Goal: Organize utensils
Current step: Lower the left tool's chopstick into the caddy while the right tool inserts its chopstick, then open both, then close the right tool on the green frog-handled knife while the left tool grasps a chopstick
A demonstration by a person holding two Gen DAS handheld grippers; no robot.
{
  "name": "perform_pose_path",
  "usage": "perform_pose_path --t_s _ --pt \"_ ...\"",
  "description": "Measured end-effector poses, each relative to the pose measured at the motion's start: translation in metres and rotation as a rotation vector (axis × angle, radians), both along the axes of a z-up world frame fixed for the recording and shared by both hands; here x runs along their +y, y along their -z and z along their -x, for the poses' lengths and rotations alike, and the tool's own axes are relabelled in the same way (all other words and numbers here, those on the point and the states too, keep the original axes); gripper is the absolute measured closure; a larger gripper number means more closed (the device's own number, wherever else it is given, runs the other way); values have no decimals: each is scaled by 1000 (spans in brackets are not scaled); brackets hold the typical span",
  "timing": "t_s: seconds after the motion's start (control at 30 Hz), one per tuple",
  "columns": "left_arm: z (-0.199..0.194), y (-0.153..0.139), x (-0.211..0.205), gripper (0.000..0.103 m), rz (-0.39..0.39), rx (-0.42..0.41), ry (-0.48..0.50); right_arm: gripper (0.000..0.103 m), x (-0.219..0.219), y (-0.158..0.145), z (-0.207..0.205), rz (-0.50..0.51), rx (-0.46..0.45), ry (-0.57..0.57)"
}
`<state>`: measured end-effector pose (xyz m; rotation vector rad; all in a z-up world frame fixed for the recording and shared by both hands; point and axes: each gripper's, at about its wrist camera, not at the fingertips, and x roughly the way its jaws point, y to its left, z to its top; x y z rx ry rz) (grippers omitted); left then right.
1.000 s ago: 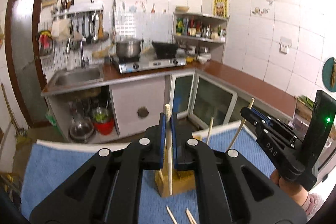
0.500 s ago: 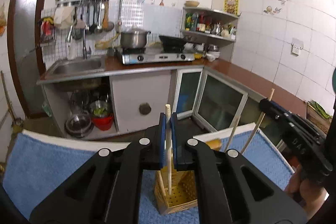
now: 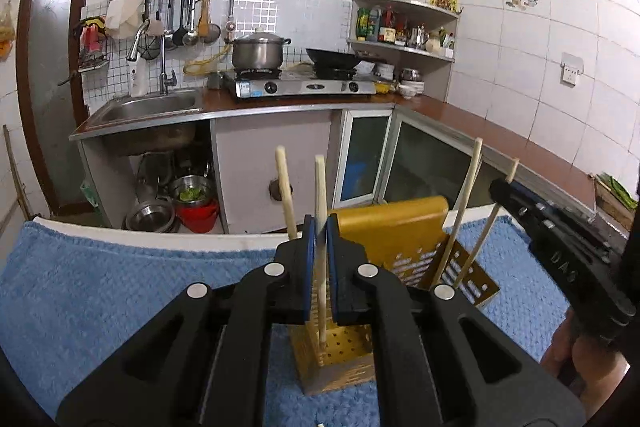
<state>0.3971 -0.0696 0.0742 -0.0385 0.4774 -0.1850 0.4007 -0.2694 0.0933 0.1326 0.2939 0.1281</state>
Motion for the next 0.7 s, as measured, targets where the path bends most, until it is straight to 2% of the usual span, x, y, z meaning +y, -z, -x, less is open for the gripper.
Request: perform_pose_path --t_s 0.2,0.23,0.27,0.3,0.33,0.37,0.43,0.5,0.57,0.67,0.7 --pt "1 9 14 98 32 48 -22 95 0 -1 11 -1 30 -23" --pt "4 8 16 91 34 50 -26 92 0 -2 13 7 32 -18" --pt "6 6 17 74 38 53 -26 76 0 -4 19 15 34 -12" --pt "11 3 21 63 45 55 -28 64 0 -6 21 12 35 -10" --pt "16 1 21 45 45 49 -34 51 -2 -8 26 5 33 -9" --pt "22 -3 22 34 42 37 -42 51 -4 -12 34 0 24 -8" --pt "35 -8 25 31 11 16 -46 51 -5 -14 43 11 29 -1" --pt "45 -9 29 28 -2 28 -50 51 -10 -14 53 6 49 6" --pt "53 -9 35 14 3 38 -53 50 -16 -10 65 2 70 29" --pt "73 -6 46 5 0 37 -77 43 -22 0 83 2 101 55" --pt "77 -5 47 5 -4 46 -76 41 -23 3 88 4 109 64"
